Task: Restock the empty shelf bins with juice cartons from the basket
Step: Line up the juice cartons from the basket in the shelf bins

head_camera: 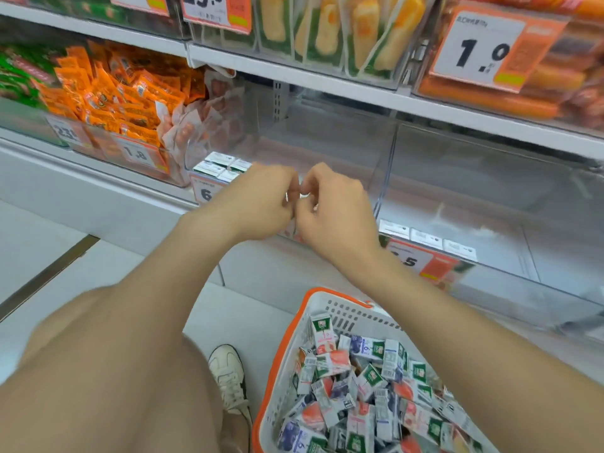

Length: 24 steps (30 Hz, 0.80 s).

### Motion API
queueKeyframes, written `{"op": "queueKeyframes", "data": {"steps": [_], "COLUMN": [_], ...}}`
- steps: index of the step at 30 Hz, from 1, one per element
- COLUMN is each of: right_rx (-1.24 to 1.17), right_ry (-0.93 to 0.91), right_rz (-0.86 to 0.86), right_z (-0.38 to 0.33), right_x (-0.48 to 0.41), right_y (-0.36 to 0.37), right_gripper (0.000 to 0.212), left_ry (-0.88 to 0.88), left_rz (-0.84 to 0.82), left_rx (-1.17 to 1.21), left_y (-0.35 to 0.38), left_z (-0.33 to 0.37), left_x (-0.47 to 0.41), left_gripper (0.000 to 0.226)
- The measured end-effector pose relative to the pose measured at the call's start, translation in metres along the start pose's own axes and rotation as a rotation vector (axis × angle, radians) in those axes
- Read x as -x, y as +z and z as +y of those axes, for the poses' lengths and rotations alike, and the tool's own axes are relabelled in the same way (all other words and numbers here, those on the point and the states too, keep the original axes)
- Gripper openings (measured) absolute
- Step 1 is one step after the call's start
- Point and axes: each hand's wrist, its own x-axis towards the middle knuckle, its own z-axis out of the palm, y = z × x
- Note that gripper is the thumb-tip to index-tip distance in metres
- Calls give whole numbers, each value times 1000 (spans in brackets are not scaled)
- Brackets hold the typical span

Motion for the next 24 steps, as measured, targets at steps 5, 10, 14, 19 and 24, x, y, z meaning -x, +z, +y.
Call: {"op": "queueKeyframes", "data": {"steps": [5,10,14,19,24], "right_rx": [55,126,185,213,228], "right_ry": [79,217,282,276,208], "right_rz": [-282,-672,-913,-1102,-1143], "right_z": [46,147,215,245,255], "right_x": [97,158,198,239,265], "right_y": [-20,2,24,41,58], "right_gripper": [22,24,22,10,94], "left_ry": [155,190,207,245,363], "left_rz": [-573,-841,-933,-926,-947], "left_rx": [-109,-270,-311,-310,-451], "left_y": [49,139,211,282,320], "left_z": [53,83,76,68,78], "left_x": [22,21,20,38,58], "left_gripper": [14,27,20,27,28]}}
